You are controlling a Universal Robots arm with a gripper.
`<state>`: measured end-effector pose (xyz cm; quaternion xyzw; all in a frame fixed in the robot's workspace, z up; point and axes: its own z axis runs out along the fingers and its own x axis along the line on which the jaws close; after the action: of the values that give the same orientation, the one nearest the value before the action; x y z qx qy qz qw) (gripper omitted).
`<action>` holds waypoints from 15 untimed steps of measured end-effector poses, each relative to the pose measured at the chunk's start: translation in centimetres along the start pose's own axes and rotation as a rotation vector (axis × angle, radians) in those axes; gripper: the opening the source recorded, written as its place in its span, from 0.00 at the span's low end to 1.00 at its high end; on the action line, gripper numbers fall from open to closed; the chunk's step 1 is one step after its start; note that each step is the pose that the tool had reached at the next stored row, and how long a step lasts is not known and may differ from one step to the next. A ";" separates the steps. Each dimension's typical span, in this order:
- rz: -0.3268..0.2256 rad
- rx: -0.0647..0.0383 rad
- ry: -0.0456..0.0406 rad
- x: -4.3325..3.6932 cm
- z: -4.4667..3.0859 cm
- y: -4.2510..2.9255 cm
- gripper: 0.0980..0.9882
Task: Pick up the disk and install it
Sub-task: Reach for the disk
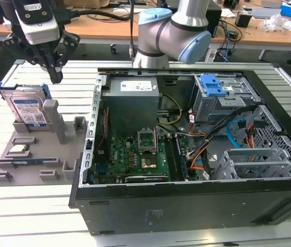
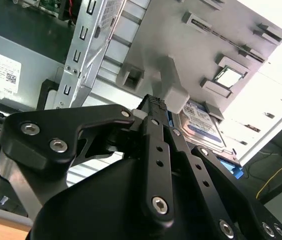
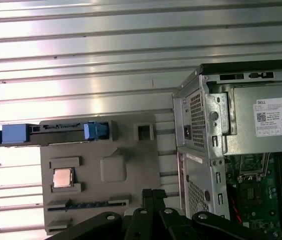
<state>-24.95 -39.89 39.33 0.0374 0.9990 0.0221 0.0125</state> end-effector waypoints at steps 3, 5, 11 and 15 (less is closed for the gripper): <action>0.000 0.000 0.0000 0.49 -0.01 -0.03 0.01; 0.000 0.000 -0.0001 0.82 -0.01 -0.06 0.01; 0.000 0.000 0.0000 1.61 -0.02 -0.12 0.01; 0.000 0.000 -0.0001 2.13 -0.03 -0.16 0.01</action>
<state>-27.09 -39.89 39.30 0.0374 0.9990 0.0221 0.0125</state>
